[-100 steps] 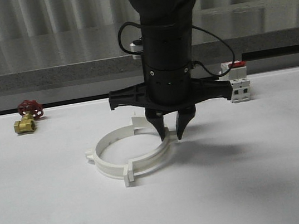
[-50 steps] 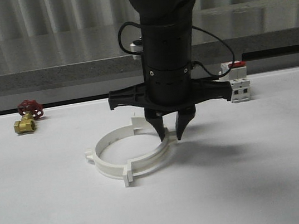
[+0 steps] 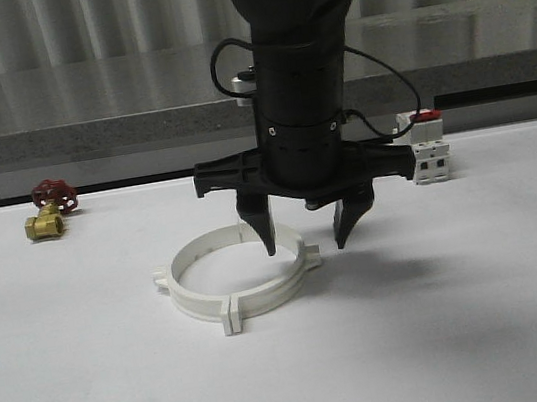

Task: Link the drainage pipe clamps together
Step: 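Open the right gripper and raise it away from the ring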

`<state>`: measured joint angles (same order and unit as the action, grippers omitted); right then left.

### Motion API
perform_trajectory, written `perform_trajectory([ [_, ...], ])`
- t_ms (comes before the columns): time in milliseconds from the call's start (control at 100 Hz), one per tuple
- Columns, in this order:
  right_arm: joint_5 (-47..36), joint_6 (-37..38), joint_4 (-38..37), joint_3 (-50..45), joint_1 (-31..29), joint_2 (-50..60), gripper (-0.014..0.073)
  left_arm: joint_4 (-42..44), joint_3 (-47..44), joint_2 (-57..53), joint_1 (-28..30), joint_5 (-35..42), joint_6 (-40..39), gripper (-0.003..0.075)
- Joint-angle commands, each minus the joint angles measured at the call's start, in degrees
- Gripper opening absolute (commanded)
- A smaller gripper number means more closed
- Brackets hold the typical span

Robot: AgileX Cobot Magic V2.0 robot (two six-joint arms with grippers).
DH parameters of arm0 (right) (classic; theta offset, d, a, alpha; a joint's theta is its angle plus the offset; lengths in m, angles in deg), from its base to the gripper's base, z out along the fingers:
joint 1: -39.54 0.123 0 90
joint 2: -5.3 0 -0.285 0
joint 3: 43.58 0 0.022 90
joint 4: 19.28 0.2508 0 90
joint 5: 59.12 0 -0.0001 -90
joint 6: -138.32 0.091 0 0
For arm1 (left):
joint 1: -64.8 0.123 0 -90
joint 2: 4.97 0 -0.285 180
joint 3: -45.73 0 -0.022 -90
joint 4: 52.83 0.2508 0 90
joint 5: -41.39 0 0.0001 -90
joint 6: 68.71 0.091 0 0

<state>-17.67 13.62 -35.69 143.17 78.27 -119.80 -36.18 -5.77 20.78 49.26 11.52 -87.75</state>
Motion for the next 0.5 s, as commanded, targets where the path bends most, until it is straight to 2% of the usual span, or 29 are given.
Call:
perform_trajectory([
  [0,-0.7,-1.1,-1.8,1.8,0.0,3.4,0.0472,0.5,1.5,0.5,0.2,4.1,-0.1,-0.0021],
  [250,0.6,-10.4,-2.1,1.8,-0.8,7.9,0.0472,0.5,1.5,0.5,0.2,4.1,-0.1,-0.0021],
  [490,4.2,-22.9,-2.0,1.8,-5.9,17.2,0.0472,0.5,1.5,0.5,0.2,4.1,-0.1,-0.0021],
])
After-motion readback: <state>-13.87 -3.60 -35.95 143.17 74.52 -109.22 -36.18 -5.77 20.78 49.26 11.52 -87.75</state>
